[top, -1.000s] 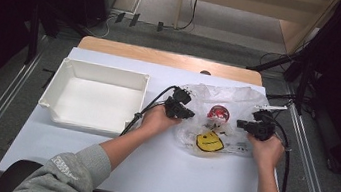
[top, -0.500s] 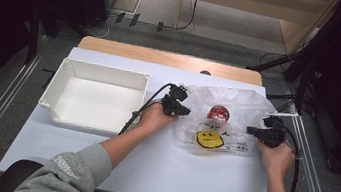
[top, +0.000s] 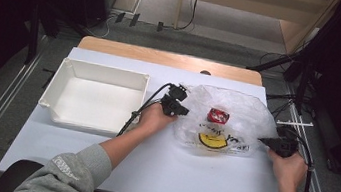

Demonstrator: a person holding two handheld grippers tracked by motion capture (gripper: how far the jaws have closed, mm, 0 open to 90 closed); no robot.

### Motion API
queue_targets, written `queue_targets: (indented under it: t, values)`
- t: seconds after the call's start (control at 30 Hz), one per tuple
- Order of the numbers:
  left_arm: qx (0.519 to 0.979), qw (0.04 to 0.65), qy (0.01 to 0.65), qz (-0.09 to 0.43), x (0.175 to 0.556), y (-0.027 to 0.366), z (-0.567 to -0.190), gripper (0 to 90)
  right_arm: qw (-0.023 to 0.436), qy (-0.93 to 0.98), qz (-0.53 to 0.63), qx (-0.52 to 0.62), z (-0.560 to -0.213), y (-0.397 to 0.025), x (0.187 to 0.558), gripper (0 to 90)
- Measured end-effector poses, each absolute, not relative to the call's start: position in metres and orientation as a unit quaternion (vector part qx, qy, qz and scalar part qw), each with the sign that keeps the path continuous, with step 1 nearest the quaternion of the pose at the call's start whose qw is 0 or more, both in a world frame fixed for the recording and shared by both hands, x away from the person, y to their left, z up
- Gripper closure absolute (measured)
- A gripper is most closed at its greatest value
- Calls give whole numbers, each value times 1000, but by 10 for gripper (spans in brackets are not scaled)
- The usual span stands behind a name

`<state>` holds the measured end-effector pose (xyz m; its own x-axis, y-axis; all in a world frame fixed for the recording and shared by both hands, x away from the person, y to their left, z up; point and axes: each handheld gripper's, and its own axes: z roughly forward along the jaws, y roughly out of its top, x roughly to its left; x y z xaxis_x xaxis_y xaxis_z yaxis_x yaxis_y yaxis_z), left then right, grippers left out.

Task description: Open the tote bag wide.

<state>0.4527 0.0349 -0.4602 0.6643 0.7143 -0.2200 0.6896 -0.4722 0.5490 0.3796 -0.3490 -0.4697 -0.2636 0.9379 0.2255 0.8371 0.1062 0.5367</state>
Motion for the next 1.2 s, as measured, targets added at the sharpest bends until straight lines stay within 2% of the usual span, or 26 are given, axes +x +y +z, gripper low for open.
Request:
queue_targets:
  t: [0.1,0.63,0.93,1.2]
  values:
    - [856,310,413,23,453,36,-460,900,99,740,283,602,-469,-353,376,900]
    - [859,337,385,1,440,29,-445,900,90,749,318,574,-460,-342,372,900]
    - [851,388,352,4,424,26,-416,900,99,767,346,532,-429,-326,358,900]
    - [847,402,348,4,427,22,-394,900,108,788,362,485,-385,-303,352,900]
